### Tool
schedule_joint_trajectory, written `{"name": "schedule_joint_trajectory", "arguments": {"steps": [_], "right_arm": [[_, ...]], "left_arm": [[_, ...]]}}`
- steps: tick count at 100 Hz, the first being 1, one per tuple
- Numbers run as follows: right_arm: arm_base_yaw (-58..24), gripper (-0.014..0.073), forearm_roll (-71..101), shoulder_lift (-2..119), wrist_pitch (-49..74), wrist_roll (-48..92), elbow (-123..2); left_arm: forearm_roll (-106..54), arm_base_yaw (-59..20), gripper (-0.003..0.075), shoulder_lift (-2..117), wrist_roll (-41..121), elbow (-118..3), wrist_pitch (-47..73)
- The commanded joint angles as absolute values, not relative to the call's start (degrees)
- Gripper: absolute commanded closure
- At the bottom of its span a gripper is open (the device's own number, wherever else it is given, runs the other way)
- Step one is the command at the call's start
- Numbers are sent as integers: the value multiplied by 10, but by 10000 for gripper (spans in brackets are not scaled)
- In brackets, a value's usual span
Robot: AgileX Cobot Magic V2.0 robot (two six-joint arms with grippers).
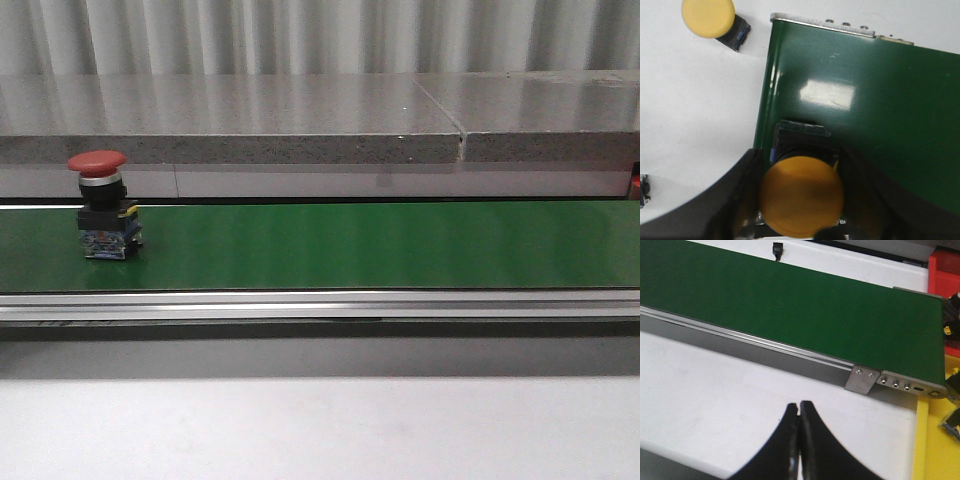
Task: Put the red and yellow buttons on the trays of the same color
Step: 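Grasp a yellow-capped button with the left gripper and lift it, then lower the yellow button onto the belt and open the left gripper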
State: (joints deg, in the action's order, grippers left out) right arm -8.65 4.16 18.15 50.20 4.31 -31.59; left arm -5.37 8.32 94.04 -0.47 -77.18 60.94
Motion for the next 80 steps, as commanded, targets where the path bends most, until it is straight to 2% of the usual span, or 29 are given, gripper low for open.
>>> {"name": "schedule_joint_trajectory", "arguments": {"steps": [1, 11, 26, 33, 50, 62, 69, 80], "right_arm": [[-85, 661, 39, 188, 467, 49, -329], [-85, 661, 39, 188, 467, 49, -329], [-85, 661, 39, 188, 467, 49, -329], [-85, 661, 39, 188, 467, 49, -329], [-85, 661, 39, 188, 467, 49, -329], [-85, 661, 39, 188, 467, 49, -329], [-85, 661, 39, 188, 467, 49, -329], [-85, 661, 39, 188, 467, 49, -329]], "left_arm": [[-60, 79, 530, 930, -4, -786, 594], [-61, 79, 485, 932, -4, -786, 591], [-68, 79, 241, 932, -3, -787, 583], [-70, 77, 201, 931, 0, -787, 574], [-72, 57, 237, 900, 10, -787, 539], [-72, 30, 294, 871, 27, -787, 520], [-72, 10, 360, 854, 33, -784, 509], [-72, -21, 533, 830, 40, -774, 499]]}}
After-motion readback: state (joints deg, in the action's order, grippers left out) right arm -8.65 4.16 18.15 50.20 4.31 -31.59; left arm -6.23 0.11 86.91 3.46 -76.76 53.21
